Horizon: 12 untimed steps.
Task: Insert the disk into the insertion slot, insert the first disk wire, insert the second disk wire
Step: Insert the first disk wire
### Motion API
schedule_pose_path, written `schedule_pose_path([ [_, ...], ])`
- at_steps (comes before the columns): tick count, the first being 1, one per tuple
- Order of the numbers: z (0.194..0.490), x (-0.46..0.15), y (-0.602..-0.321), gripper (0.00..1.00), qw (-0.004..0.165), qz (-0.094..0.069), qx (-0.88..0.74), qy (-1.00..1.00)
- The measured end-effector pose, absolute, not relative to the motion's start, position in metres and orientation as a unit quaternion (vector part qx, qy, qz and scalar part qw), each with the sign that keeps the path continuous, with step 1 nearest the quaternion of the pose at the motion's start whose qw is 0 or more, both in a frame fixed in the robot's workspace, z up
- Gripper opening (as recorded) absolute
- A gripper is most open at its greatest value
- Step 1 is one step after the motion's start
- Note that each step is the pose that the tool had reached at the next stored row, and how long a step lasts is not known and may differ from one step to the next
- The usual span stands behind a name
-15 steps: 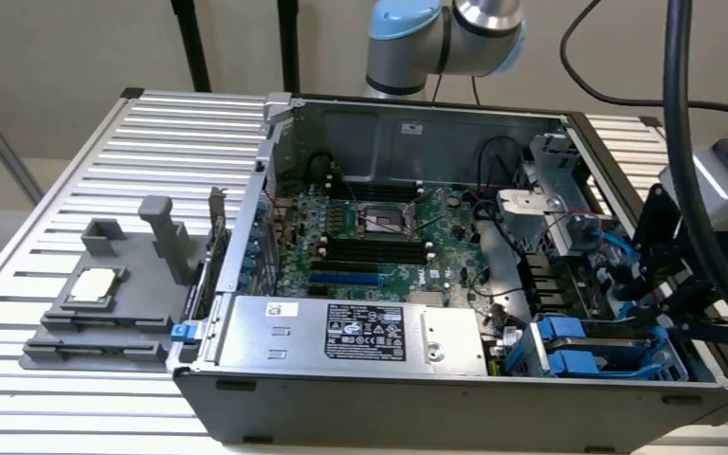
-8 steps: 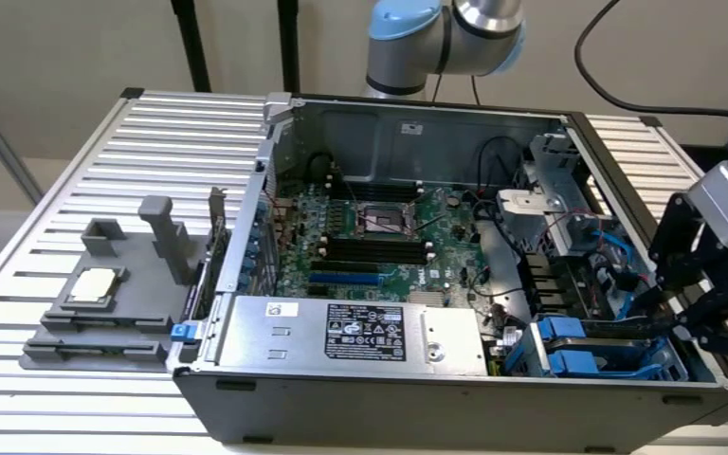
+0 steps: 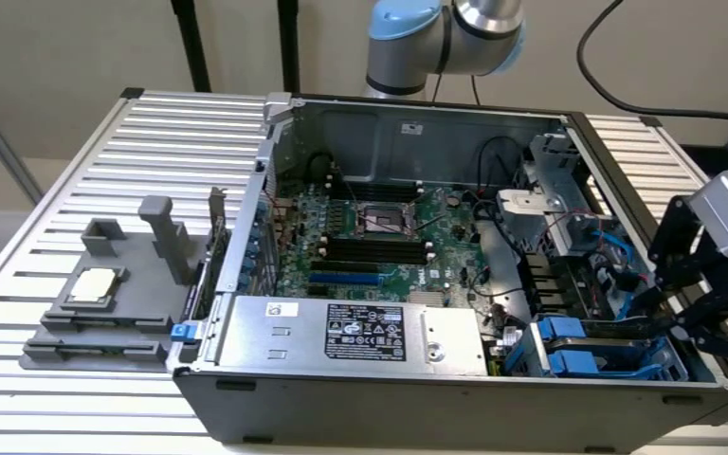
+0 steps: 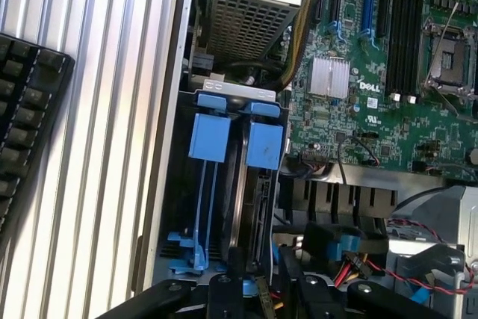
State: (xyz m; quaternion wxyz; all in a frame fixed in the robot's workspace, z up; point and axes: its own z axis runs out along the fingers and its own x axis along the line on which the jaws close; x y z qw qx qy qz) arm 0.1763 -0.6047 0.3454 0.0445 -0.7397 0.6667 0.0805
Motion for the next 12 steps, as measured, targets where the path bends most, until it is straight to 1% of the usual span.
schedule_pose_path([
  [7, 0.3445, 0.1764, -0.6047, 0.33, 0.048, 0.084, -0.743, 0.663],
  [8, 0.3445, 0.1764, -0.6047, 0.31, 0.048, 0.085, -0.743, 0.662],
  [10, 0.3445, 0.1764, -0.6047, 0.31, 0.049, 0.086, -0.744, 0.661],
  [11, 0.3445, 0.1765, -0.6047, 0.24, 0.050, 0.086, -0.744, 0.661],
  [12, 0.3444, 0.1765, -0.6047, 0.24, 0.050, 0.086, -0.744, 0.660],
])
